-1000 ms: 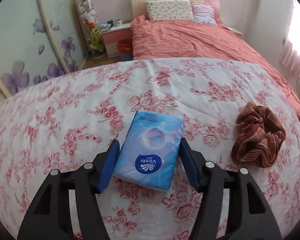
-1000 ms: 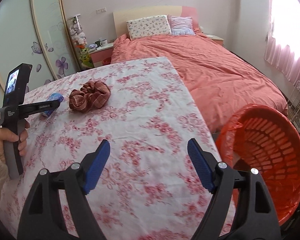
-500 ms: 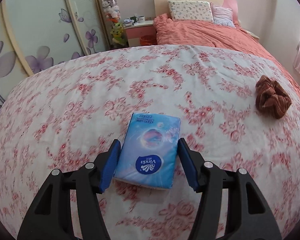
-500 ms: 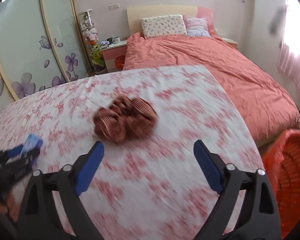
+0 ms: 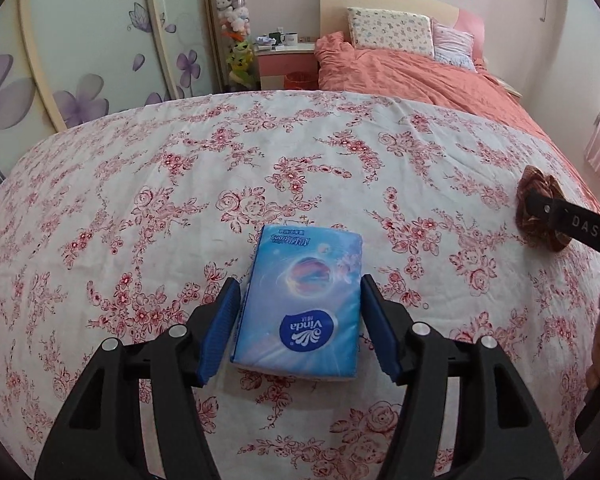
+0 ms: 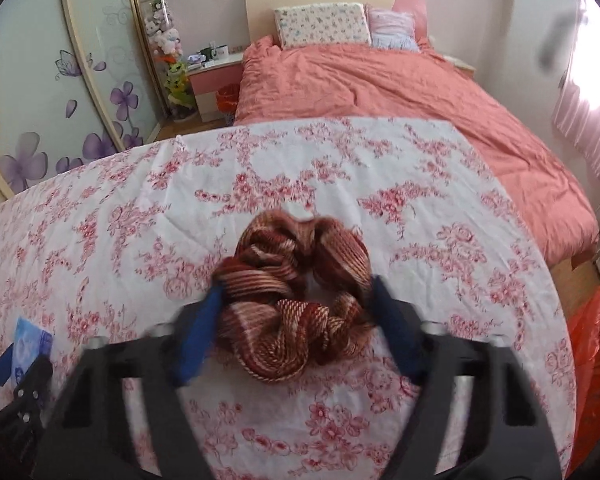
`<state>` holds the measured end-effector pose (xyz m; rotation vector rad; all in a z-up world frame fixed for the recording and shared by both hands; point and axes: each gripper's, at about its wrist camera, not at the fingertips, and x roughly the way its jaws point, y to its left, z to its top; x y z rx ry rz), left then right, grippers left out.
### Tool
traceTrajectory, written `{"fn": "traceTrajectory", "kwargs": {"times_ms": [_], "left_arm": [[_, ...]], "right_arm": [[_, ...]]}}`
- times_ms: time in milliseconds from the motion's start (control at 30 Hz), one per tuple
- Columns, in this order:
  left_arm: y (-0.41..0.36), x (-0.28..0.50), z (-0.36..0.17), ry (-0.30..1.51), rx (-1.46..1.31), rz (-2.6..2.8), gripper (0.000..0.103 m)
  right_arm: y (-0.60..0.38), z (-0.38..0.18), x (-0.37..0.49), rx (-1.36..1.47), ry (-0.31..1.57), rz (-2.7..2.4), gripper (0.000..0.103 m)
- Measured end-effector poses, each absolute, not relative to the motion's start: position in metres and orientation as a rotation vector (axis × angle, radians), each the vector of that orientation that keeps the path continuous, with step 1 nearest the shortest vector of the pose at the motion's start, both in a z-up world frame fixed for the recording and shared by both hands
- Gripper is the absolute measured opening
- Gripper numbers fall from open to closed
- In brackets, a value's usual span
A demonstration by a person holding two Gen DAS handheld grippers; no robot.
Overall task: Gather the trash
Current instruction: 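Grasp the blue tissue pack with the left tool while the right tool grasps the brown scrunchie, then hold the tissue pack in the left tool and the scrunchie in the right tool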
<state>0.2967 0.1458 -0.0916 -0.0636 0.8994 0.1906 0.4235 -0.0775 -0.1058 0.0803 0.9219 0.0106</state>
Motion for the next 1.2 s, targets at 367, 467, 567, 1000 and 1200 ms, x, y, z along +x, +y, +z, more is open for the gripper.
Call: {"fn": "traceTrajectory", "kwargs": {"times_ms": [367, 467, 567, 1000, 1200], "left_arm": [[0.128, 0.266, -0.091, 0.904, -0.037, 0.082, 0.054], [0.117, 0.259, -0.092, 0.912, -0.021, 0.060, 0.054], [0.110, 0.257, -0.092, 0.908, 0.003, 0.075, 0.054], [0.112, 0.256, -0.094, 0.894, -0.018, 0.093, 0.055], [0.113, 0.255, -0.095, 0.894, -0.025, 0.094, 0.056]], "right_arm": [[-0.112, -0.097, 0.321, 0.049, 0.941, 0.064, 0.033], [-0.116, -0.099, 0.299, 0.025, 0.929, 0.051, 0.039], [-0.111, -0.101, 0.291, -0.020, 0.908, 0.036, 0.045], [-0.118, -0.112, 0.295, 0.021, 0.910, 0.018, 0.055], [-0.119, -0.112, 0.295, 0.032, 0.911, 0.023, 0.056]]}}
